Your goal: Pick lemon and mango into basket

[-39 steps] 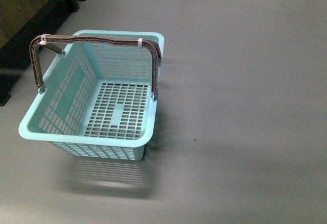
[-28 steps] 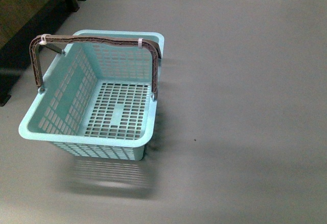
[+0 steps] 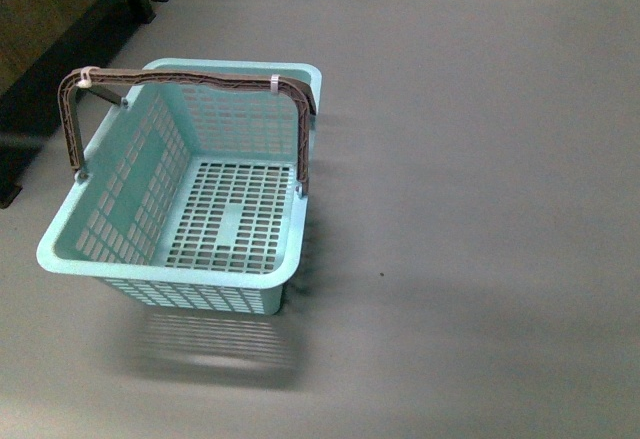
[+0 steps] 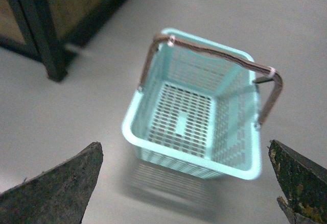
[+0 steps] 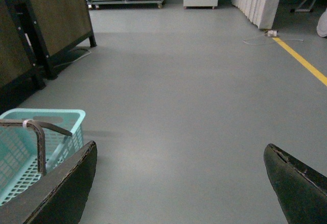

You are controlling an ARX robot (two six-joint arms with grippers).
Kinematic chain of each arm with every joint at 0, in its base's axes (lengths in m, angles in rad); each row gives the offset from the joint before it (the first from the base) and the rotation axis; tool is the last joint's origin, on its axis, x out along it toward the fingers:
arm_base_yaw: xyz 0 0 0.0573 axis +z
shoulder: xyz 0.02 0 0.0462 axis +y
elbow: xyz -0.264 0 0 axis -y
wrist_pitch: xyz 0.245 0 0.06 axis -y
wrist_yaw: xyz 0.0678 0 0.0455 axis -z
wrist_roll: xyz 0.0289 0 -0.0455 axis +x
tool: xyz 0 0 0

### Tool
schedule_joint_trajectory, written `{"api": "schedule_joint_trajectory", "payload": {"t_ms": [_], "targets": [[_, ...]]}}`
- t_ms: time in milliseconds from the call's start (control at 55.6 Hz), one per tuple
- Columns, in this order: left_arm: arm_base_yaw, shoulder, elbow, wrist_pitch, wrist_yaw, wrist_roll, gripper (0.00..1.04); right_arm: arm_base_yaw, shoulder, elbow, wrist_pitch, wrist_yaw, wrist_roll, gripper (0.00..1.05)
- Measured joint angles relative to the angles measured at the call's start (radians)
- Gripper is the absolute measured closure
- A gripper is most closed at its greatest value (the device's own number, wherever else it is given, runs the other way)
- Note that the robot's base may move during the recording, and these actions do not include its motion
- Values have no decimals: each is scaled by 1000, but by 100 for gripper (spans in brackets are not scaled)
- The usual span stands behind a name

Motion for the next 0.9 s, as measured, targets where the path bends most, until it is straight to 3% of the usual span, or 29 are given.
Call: {"api": "schedule_joint_trajectory", "payload": {"t_ms": [72,162,252,378,684,900], "targets": [[19,164,29,124,46,-140,7,0,0,0,0,0,0,9],[34,484,84,386,107,-396,7,0,0,0,0,0,0,9],[11,788,162,604,93,-587,7,0,0,0,0,0,0,9],[-30,1086,278,759,68,-747,7,0,0,0,0,0,0,9],[-115,1592,671,781,26,-1011,7,0,0,0,0,0,0,9],[-113,1791,907,713,26,-1038,7,0,0,0,0,0,0,9]]}}
